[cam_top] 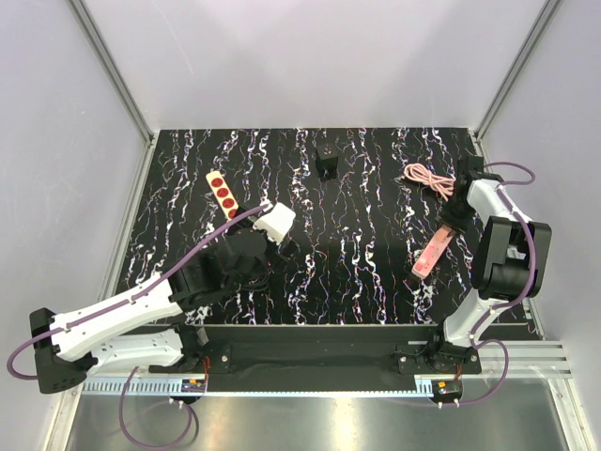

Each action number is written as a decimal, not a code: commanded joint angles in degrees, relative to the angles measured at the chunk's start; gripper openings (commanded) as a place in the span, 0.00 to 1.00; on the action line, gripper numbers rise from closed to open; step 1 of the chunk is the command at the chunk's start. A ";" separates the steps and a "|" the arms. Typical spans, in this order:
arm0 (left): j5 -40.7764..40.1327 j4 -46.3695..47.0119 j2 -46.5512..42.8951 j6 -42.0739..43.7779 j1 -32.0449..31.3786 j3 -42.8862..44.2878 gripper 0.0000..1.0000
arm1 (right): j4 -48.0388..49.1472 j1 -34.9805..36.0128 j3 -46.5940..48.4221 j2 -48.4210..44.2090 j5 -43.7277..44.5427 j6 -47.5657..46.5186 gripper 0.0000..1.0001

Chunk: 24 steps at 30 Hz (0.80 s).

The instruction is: Insert the plug

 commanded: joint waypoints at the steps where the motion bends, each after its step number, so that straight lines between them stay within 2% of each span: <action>1: 0.05 1.50 -0.97 0.17 -0.17 0.33 0.99 | -2.49 0.90 -5.30 5.93 1.39 0.25 0.00; 16: 0.84 1.24 -2.03 -0.18 -0.17 0.25 0.99 | -2.14 6.52 -9.78 3.91 6.93 3.68 0.00; 21: 1.19 1.24 -2.20 -0.35 -0.08 0.33 0.99 | -0.91 6.70 -11.98 4.43 5.79 4.38 0.00; 24: 1.45 1.15 -2.12 -0.35 -0.08 0.42 0.99 | 1.02 6.26 -13.29 5.48 1.06 4.90 0.00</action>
